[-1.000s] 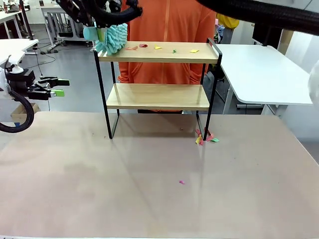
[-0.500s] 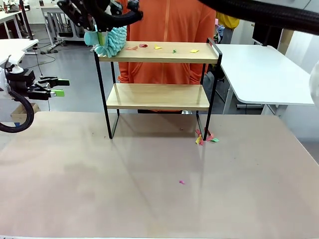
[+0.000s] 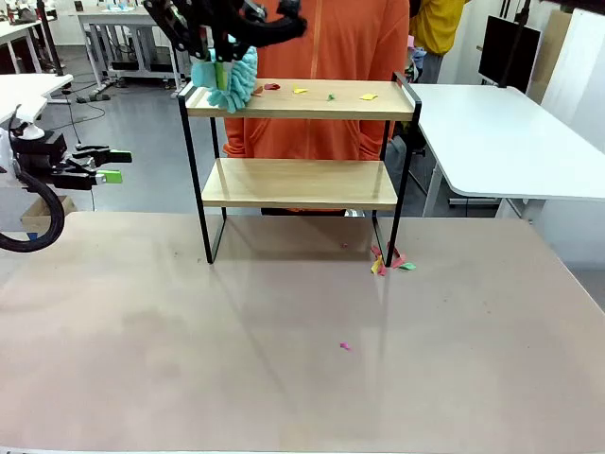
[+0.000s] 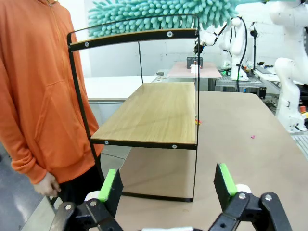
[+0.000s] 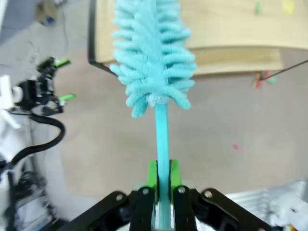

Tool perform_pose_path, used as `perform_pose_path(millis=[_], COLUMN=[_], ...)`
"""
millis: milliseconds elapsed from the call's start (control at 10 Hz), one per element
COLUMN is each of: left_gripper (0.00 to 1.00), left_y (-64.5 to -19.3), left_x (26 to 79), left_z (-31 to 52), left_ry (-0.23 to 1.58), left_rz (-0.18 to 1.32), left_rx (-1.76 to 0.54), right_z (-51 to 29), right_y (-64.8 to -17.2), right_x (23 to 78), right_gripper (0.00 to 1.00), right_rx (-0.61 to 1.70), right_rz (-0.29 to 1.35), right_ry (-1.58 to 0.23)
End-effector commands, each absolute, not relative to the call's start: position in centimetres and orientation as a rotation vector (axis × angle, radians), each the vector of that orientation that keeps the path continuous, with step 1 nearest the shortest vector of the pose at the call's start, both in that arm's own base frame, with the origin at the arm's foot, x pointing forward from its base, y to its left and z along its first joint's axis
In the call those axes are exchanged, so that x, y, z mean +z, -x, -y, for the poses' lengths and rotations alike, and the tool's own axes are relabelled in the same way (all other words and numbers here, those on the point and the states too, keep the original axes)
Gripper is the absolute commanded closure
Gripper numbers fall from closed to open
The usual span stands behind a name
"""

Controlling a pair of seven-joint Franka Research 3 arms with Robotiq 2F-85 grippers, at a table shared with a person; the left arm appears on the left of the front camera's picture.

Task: Clean the shelf.
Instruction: Clean the specific section of the Shelf indicated by the human with the Duster.

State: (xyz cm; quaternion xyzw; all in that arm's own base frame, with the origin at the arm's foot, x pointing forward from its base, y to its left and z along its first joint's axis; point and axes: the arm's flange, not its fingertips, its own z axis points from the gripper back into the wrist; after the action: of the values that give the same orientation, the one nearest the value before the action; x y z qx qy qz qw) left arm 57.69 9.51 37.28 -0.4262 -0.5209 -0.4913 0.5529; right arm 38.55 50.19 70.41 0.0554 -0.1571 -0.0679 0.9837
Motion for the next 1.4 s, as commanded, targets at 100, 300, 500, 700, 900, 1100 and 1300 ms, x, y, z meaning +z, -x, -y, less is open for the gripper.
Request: perform_pose_path(millis=[100,300,500,700,900,1100,1300], left_gripper=[0.0,0.0,0.0,0.0,0.0,0.0,0.0], left_y=[-57.5,-57.5,-57.5,-57.5,-57.5,-57.5,-57.5], left_x=[37.6,37.6,37.6,37.6,37.6,37.6,37.6], left_z=[-9.5,-9.5,-9.5,-9.5,-9.5,-9.5,-9.5], left_ry=[1.002,1.002,1.002,1.002,1.002,1.002,1.002], left_rz=[1.233,1.233,1.233,1.233,1.233,1.233,1.233], left_rx=[-1.169,-1.169,-1.169,-1.169,-1.169,-1.169,-1.169], right_z=[-43.9,-40.9,-37.8,-34.6,-31.2,-28.0,-25.2], right_y=[-35.9,-35.7,-35.8,-35.9,-36.0,-35.5,-34.4], right_x=[66.3,65.8,65.7,65.6,65.5,65.7,66.7], right_gripper=[0.87,0.87,0.87,0.87,0.87,0.87,0.87], right_rx=[-0.14,-0.183,-0.23,-0.27,-0.311,-0.335,-0.4], right_rz=[0.275,0.272,0.273,0.261,0.24,0.218,0.255], right_ry=[-0.136,-0.142,-0.159,-0.181,-0.185,-0.176,-0.18])
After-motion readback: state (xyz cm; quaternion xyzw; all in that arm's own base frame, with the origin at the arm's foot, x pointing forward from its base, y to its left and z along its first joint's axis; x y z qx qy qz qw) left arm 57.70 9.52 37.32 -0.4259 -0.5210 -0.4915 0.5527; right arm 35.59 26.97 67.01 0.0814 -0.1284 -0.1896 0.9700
